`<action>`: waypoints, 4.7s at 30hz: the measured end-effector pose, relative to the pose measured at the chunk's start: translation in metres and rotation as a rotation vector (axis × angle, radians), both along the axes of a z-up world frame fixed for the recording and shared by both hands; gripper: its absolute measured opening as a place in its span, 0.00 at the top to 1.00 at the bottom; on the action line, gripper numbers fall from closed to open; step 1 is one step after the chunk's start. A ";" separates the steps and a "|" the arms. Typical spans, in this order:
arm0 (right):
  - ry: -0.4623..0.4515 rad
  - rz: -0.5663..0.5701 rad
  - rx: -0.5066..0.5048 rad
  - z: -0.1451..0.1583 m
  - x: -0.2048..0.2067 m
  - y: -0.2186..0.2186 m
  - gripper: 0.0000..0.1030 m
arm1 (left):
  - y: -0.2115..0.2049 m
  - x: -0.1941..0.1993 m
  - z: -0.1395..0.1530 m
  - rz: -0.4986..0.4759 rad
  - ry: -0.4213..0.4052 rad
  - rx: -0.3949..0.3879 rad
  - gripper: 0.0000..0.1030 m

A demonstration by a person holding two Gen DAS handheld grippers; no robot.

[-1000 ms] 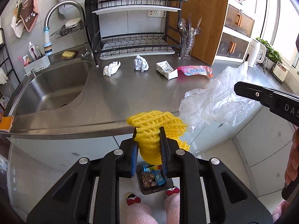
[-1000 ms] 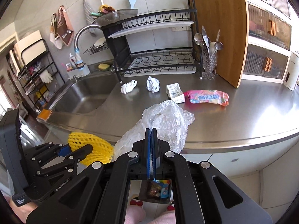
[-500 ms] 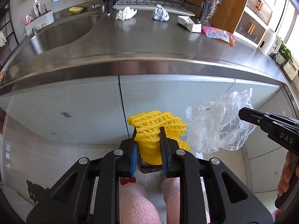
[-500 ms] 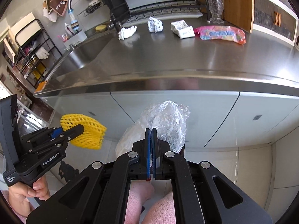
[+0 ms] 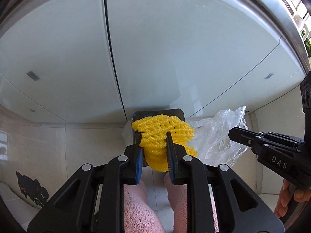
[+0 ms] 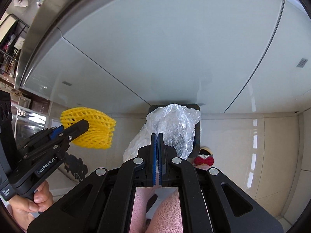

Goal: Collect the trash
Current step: 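Carry the foam net and plastic bag down over the trash bin, then open both tools to drop the foam net and bag into the bin, then raise both tools back toward the counter, then grasp the white milk carton with left tool while right tool grasps pink candy wrapper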

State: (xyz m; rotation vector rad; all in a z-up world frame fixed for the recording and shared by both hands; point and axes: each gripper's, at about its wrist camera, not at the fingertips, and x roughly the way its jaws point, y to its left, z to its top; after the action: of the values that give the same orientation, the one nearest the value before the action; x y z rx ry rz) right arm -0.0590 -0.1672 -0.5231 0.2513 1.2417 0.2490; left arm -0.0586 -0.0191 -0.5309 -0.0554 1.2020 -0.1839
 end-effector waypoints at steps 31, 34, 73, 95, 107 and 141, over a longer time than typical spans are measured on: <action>0.261 -0.115 0.073 -0.179 0.074 0.008 0.93 | -0.011 0.043 -0.168 -0.011 0.184 0.002 0.56; 0.259 -0.122 0.065 -0.181 0.077 0.009 0.78 | -0.010 0.044 -0.165 0.003 0.166 0.000 0.39; -0.259 -0.129 -0.058 0.130 0.028 -0.045 0.16 | -0.039 0.025 0.126 -0.045 -0.235 0.056 0.12; -0.332 -0.314 -0.078 0.260 0.144 -0.163 0.16 | -0.109 0.171 0.252 -0.094 -0.296 0.032 0.12; -0.286 -0.346 -0.126 0.233 0.212 -0.197 0.16 | -0.166 0.247 0.251 -0.104 -0.304 0.045 0.12; -0.278 -0.229 -0.103 0.201 0.263 -0.189 0.84 | -0.158 0.299 0.200 -0.082 -0.236 0.097 0.54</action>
State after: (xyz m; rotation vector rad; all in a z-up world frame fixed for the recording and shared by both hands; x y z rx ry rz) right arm 0.2037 -0.3567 -0.3218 0.2582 0.9380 0.0201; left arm 0.2401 -0.1776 -0.3312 0.0983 0.9770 -0.1977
